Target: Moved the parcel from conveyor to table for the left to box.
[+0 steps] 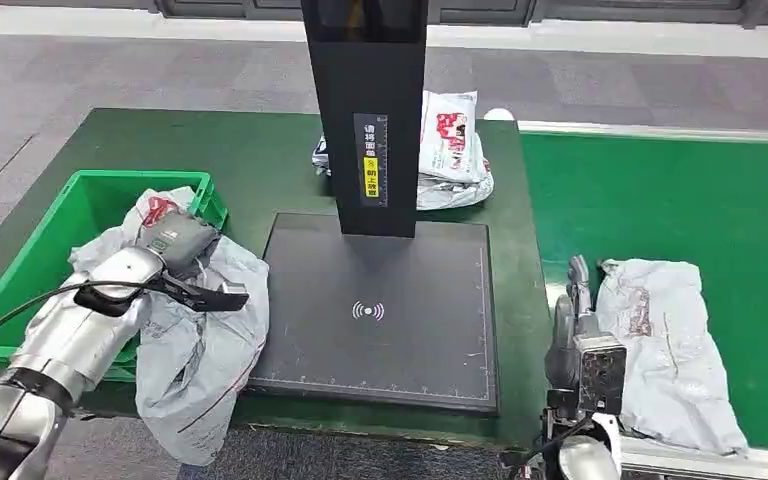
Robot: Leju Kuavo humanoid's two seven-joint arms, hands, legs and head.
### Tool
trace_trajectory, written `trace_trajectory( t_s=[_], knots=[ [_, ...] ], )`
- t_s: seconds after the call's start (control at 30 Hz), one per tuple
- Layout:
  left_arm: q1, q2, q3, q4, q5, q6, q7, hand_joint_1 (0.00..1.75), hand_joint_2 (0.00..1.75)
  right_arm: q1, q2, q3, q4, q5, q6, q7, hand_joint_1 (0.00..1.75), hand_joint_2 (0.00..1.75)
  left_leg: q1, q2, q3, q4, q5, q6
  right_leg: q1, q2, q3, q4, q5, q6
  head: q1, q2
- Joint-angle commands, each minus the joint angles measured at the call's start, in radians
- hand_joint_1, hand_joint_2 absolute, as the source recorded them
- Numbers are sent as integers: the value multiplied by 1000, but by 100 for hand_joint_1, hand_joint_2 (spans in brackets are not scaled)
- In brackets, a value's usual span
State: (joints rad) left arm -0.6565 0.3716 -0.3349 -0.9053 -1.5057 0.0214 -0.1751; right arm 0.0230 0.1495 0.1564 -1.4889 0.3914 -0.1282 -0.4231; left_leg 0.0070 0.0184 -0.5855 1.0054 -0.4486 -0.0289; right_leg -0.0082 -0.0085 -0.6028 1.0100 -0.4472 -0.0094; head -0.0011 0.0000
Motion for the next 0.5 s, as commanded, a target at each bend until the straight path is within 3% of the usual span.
trace_trajectory(
  t_s=[0.03,0.2,0.3,0.33,0.37,0.43,0.5],
  knots=[
    [-55,52,-70,-17,80,-69,-77,175,175,0,-7,-75,13,1,6,0,0,0,1,-3,0,0,0,1,1,-1,1,-1,0,0,0,0],
    [-16,95,-74,-158,159,-50,-84,175,175,-16,-16,-65,45,3,12,-10,0,0,1,-2,0,0,0,1,1,-1,1,-1,0,1,0,0],
    [-37,99,-61,-227,142,72,-30,175,175,-43,-21,-50,71,-3,15,-19,0,0,1,-2,0,0,0,1,1,0,1,-1,0,1,0,0],
    [-69,105,-71,-243,117,111,-19,164,175,-54,-22,-44,84,-5,14,-18,0,0,1,-2,-1,0,0,1,1,0,1,-1,0,1,0,0],
    [-111,110,-77,-250,116,119,-32,0,175,-71,-24,-35,103,-6,15,-18,0,0,2,-4,-1,0,0,1,2,-1,2,-2,0,1,0,0],
    [-250,165,-137,-242,116,71,-120,0,175,-124,-29,-15,158,-11,18,-21,0,0,3,-6,-3,2,0,2,3,-3,1,-2,0,1,0,0],
    [-423,263,-241,-233,125,4,-247,0,175,-171,-31,-7,209,-25,21,-23,0,0,4,-5,-9,6,0,0,5,-2,-4,2,1,0,0,0]
  ],
)
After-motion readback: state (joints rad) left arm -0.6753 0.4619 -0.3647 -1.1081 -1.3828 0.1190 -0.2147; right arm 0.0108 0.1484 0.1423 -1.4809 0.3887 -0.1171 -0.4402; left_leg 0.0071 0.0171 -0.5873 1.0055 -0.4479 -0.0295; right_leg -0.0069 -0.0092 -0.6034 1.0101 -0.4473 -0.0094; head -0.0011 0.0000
